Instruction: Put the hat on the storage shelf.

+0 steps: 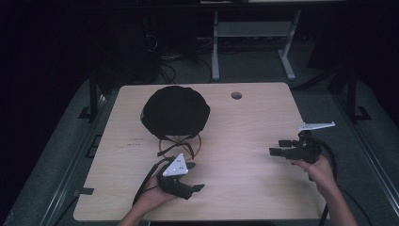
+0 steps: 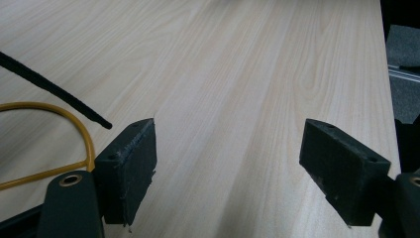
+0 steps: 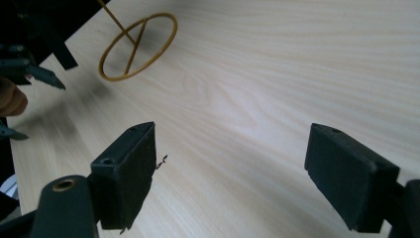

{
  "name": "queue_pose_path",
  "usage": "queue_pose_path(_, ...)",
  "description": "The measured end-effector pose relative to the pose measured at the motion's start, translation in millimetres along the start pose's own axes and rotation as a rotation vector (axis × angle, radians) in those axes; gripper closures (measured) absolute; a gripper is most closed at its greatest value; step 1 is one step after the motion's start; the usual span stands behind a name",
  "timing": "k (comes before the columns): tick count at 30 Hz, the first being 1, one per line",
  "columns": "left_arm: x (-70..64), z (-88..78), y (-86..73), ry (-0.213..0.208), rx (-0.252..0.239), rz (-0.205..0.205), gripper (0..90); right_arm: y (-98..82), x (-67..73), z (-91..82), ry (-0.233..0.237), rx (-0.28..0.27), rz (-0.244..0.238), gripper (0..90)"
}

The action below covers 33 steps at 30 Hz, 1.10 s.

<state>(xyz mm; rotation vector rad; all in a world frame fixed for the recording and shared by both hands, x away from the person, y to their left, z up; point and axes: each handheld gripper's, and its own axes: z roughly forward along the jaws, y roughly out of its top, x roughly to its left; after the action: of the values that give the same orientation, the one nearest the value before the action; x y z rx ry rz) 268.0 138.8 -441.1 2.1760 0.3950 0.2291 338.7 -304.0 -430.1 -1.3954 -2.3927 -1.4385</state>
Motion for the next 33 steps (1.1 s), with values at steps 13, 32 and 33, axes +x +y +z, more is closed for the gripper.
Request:
queue_pose_path(13, -1.3, 1.5, 1.0, -0.009, -0.002, -0.005, 21.9, -30.0, 7.1, -7.4, -0.004, -0.015, -0.031, 18.9)
queue_pose_path(32, -2.0, 5.4, 1.2, -0.025, -0.003, -0.021, 21.9, -71.5, 28.5, -18.3, -0.007, -0.072, -0.074, 18.8)
queue_pose_path(33, -2.0, 5.4, 1.4, -0.026, -0.003, -0.021, 21.9, -73.6, 29.4, -18.9, -0.001, -0.081, -0.071, 18.7)
